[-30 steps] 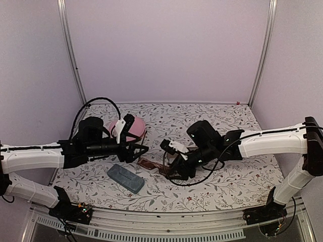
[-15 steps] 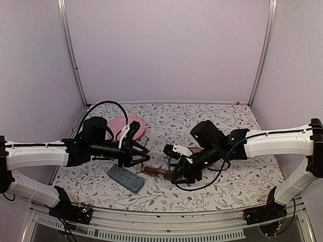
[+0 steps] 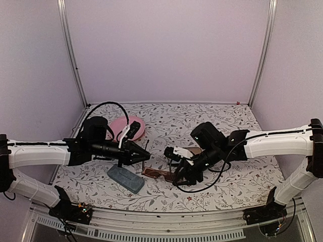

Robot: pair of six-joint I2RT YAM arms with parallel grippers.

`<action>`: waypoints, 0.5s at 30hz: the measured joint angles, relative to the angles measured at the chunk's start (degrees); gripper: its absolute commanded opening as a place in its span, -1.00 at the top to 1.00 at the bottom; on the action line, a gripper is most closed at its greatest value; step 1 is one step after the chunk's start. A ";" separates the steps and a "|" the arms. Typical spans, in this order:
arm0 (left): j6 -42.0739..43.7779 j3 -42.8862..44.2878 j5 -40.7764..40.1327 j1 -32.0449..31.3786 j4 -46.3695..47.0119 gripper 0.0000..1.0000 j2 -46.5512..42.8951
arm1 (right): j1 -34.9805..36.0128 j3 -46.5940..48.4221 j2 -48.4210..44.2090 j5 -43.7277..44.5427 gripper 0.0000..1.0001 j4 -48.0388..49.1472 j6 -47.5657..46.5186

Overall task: Organize the sunglasses
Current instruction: Fold the left temple of the sunglasses on the sunglasses.

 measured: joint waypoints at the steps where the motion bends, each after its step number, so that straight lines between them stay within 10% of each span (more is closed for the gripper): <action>1: -0.07 0.00 0.00 0.09 0.11 0.84 0.15 | 0.04 -0.02 0.00 0.02 0.19 -0.02 0.04; 15: -1.18 -0.70 0.00 0.68 1.33 1.00 0.42 | 0.09 -1.49 -1.92 0.94 0.01 1.03 1.03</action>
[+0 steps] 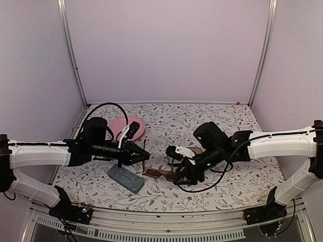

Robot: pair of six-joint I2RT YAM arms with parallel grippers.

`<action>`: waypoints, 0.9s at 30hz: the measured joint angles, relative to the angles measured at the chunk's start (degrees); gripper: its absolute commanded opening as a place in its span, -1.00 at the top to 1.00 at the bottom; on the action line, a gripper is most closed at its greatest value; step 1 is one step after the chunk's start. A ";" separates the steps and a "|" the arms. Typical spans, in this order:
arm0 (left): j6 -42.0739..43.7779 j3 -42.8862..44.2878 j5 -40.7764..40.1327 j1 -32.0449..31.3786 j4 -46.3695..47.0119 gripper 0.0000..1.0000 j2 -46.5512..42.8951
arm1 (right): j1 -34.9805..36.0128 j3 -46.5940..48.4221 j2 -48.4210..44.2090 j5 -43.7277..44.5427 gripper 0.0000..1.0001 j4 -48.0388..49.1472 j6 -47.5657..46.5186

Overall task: Organize the sunglasses
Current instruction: Fold the left temple of the sunglasses on the sunglasses.

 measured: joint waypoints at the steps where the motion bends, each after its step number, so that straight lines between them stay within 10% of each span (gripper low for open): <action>1: -0.17 -0.20 0.00 0.04 0.17 1.00 -0.02 | 0.00 -0.02 -0.11 0.00 0.01 0.07 0.09; 27: -2.05 -2.14 0.11 0.52 2.23 1.00 -0.87 | -0.17 -2.49 -3.19 -0.02 0.09 3.39 2.21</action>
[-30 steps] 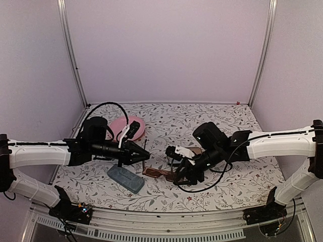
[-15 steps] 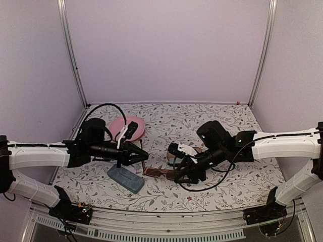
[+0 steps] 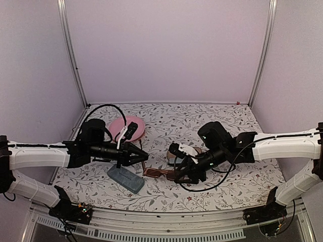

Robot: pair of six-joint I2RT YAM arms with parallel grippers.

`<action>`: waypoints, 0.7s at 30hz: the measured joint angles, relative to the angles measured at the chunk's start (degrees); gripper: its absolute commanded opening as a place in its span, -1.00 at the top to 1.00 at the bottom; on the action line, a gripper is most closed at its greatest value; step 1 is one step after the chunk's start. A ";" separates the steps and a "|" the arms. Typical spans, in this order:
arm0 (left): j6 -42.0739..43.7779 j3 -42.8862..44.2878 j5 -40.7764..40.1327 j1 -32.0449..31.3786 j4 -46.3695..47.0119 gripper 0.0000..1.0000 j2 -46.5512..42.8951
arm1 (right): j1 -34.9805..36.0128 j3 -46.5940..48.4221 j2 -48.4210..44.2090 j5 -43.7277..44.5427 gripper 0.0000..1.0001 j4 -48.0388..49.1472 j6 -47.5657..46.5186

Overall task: Organize the sunglasses
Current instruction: Fold the left temple of the sunglasses on the sunglasses.

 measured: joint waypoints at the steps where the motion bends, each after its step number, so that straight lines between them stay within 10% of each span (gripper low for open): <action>1: -0.07 -0.02 0.09 0.00 0.00 1.00 0.00 | 0.00 -0.04 0.00 -0.02 0.10 0.04 0.02; 21: -2.29 -0.26 0.37 0.11 4.09 -0.21 0.11 | -0.37 -0.09 1.73 -2.62 0.24 1.77 -0.02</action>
